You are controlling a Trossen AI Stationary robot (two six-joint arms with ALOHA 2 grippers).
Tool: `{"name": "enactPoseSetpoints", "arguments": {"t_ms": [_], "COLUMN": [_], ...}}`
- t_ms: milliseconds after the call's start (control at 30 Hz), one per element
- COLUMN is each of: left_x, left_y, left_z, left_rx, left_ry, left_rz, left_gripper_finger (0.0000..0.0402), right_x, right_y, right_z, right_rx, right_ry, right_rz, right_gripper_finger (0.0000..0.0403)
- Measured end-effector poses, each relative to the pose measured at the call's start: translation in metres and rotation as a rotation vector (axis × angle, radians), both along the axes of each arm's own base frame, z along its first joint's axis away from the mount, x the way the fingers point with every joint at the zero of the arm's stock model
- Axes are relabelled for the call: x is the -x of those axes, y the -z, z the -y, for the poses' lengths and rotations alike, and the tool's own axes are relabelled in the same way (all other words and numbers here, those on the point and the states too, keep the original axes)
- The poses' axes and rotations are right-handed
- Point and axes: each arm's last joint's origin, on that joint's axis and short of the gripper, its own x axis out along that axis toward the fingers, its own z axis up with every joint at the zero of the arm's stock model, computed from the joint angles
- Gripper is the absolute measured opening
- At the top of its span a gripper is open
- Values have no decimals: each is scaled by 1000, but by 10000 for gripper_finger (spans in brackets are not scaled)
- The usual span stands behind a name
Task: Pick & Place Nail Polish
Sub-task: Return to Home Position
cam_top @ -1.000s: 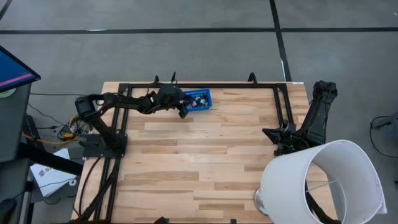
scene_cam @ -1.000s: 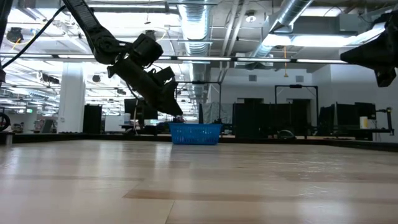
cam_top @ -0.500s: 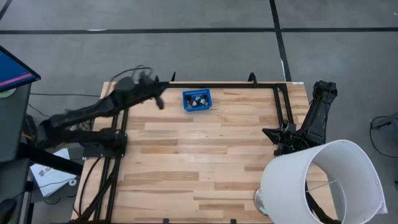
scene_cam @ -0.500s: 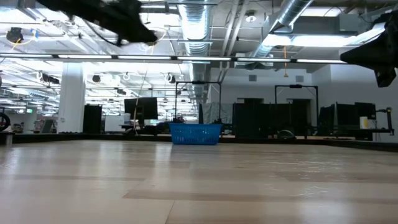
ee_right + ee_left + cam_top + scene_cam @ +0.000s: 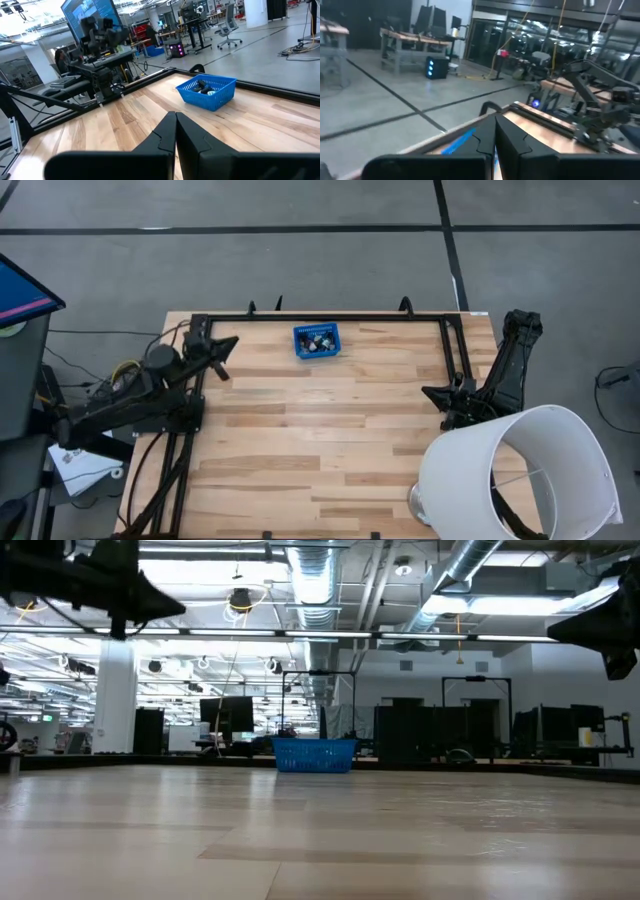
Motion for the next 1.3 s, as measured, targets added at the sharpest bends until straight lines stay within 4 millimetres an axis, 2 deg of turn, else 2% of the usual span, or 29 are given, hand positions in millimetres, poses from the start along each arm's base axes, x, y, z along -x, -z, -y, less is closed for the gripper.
{"name": "enactPoseSetpoints", "arguments": {"t_ms": [133, 533, 800, 967, 1067, 1300], "left_x": [2, -4, -8, -8, -6, -6], "left_y": [23, 58, 64, 69, 73, 72], "left_z": [5, 22, 35, 43, 45, 45], "left_rx": [44, 82, 21, -68, -80, -138], "left_ry": [26, 158, 306, 548, 635, 632], "left_rz": [21, -16, -45, -34, -56, -65], "left_gripper_finger": [0, 0, 0, 0, 0, 0], "right_x": [0, 0, 0, 0, 0, 0], "right_y": [0, 0, 0, 0, 0, 0], "right_z": [0, 0, 0, 0, 0, 0], "right_rx": [0, -2, -3, -5, -6, -6], "right_ry": [0, 0, 0, 0, 0, 0], "right_rz": [0, 1, 2, 3, 3, 3], "right_gripper_finger": [0, 0, 0, 0, 0, 0]}}
